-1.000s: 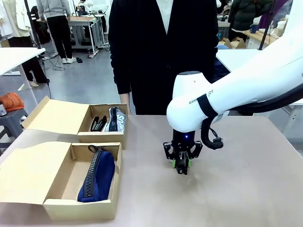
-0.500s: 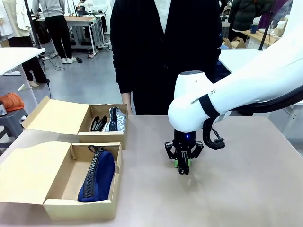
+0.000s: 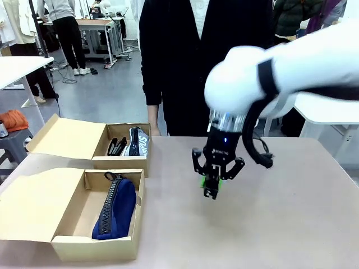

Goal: Place items inside the box.
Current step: Pick up a Pencil pouch or Stapler and place it inside the Mailer Box closest to the robot.

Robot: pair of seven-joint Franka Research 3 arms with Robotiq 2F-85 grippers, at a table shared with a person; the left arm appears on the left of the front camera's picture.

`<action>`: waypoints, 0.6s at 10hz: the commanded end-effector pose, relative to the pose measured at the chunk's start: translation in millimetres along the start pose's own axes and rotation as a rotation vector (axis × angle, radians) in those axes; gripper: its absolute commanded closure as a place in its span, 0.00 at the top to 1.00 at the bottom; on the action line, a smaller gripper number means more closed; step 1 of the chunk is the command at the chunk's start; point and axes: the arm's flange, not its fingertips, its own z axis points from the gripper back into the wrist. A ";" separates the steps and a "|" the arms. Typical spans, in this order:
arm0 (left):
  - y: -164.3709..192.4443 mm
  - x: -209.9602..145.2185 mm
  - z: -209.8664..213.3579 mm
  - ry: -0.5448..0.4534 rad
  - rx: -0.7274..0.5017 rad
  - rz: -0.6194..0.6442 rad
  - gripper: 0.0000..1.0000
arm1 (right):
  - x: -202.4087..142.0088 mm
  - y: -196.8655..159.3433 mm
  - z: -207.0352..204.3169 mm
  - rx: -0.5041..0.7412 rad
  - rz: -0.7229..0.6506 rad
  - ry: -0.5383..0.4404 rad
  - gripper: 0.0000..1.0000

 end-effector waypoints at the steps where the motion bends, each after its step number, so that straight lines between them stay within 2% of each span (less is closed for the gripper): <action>1: 0.6 0.5 -0.5 -0.008 -0.025 -0.012 1.00 | -65.6 18.1 12.7 0.076 -0.044 0.106 0.00; 2: 0.6 0.5 -0.5 -0.008 -0.025 -0.012 1.00 | -86.2 27.1 8.4 0.016 -0.005 0.161 0.00; 3: 0.6 0.5 -0.5 -0.008 -0.025 -0.012 1.00 | -38.4 8.9 18.0 0.040 -0.011 0.058 0.00; 6: 0.6 0.5 -0.5 -0.008 -0.025 -0.012 1.00 | -38.4 8.9 18.0 0.040 -0.011 0.058 0.00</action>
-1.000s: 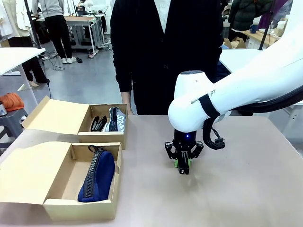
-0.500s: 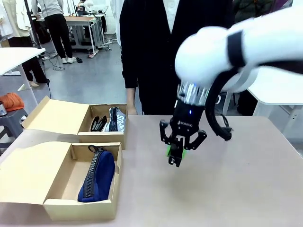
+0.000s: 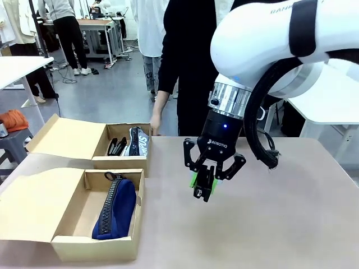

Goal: Place items inside the box.
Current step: Pick up a Pencil pouch or Stapler and place it inside the Mailer Box closest to the robot.

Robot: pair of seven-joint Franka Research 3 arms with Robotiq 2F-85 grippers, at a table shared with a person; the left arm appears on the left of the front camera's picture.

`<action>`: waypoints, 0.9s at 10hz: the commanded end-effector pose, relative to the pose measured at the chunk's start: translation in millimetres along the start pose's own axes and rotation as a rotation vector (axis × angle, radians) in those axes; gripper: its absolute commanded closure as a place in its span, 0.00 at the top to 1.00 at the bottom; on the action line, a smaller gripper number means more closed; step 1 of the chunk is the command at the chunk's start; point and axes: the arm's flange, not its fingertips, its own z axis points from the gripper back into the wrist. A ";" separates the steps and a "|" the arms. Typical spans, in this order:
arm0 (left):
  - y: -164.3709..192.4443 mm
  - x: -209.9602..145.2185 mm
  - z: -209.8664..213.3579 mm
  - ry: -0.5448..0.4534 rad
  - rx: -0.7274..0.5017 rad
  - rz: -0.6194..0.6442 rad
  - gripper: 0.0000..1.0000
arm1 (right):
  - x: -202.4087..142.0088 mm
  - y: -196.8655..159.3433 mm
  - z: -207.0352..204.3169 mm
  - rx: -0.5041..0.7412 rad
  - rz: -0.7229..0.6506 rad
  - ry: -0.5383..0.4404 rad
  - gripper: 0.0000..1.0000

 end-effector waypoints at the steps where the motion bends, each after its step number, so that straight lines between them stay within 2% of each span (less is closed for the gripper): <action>1: 0.4 0.5 -0.5 -0.008 -0.025 -0.012 1.00 | -0.1 3.7 0.3 0.005 0.020 -0.018 0.00; 2: 0.4 0.5 -0.5 -0.008 -0.025 -0.012 1.00 | 0.0 0.0 0.0 0.000 0.000 0.000 0.42; 4: 0.4 0.5 -0.5 -0.008 -0.025 -0.012 1.00 | -25.8 58.8 -21.4 -0.035 0.040 -0.126 0.42; 5: 0.4 0.5 -0.5 -0.008 -0.025 -0.012 1.00 | -38.9 71.0 -26.0 -0.091 0.016 -0.166 0.42; 6: 0.4 0.5 -0.5 -0.008 -0.025 -0.012 1.00 | -53.8 54.4 -18.1 -0.082 0.054 -0.196 0.42; 7: 0.4 0.5 -0.5 -0.008 -0.025 -0.012 1.00 | -60.1 -0.4 -5.0 -0.015 0.138 -0.118 0.42; 8: 0.4 0.5 -0.5 -0.008 -0.025 -0.012 1.00 | -65.6 -53.9 -1.8 0.028 0.153 -0.098 0.42; 9: 0.4 0.5 -0.5 -0.008 -0.025 -0.012 1.00 | -75.4 -100.1 -5.8 0.171 0.292 -0.095 0.42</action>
